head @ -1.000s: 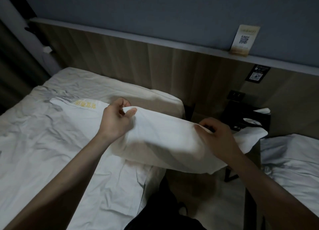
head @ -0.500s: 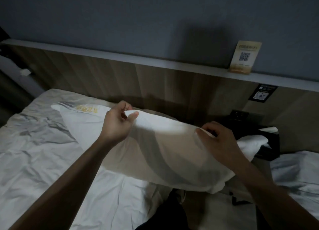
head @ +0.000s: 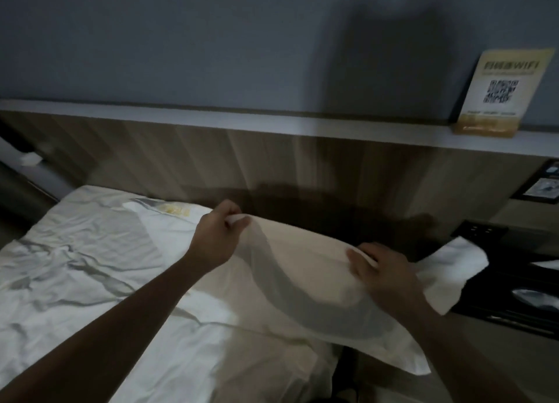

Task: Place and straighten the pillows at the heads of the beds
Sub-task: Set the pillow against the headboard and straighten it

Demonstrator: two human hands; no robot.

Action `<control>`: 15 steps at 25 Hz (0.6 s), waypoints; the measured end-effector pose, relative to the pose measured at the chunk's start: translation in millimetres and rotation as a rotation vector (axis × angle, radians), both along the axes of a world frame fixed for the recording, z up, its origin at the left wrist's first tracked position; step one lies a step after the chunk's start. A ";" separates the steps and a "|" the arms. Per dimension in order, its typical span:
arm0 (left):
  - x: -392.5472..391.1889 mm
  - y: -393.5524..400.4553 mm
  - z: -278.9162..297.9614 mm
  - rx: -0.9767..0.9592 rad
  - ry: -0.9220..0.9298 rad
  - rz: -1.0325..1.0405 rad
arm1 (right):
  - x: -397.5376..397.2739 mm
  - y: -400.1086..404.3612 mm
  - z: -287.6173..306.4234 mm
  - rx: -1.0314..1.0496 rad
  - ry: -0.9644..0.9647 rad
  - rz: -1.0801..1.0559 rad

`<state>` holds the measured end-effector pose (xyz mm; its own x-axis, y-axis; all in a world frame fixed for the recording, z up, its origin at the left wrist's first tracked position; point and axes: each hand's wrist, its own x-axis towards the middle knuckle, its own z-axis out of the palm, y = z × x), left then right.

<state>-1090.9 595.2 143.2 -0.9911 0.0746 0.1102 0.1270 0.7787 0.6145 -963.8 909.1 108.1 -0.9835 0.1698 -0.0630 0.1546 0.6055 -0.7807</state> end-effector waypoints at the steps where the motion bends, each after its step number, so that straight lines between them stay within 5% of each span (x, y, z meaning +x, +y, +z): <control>1: -14.0 3.5 -6.2 -0.020 0.010 -0.013 | -10.1 2.3 -10.6 0.039 0.028 -0.012; 8: -80.0 -0.1 -100.3 -0.096 0.135 -0.122 | -64.5 11.1 -94.0 0.494 0.223 -0.094; 15: -114.4 -10.5 -164.9 0.047 0.363 -0.310 | -89.5 -17.7 -129.3 0.591 0.192 -0.304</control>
<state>-1205.3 584.7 -21.7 -0.8197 0.3472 0.4556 0.5618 0.6427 0.5209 -1053.4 891.4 -21.2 -0.8713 0.3916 0.2957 0.2764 0.8895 -0.3638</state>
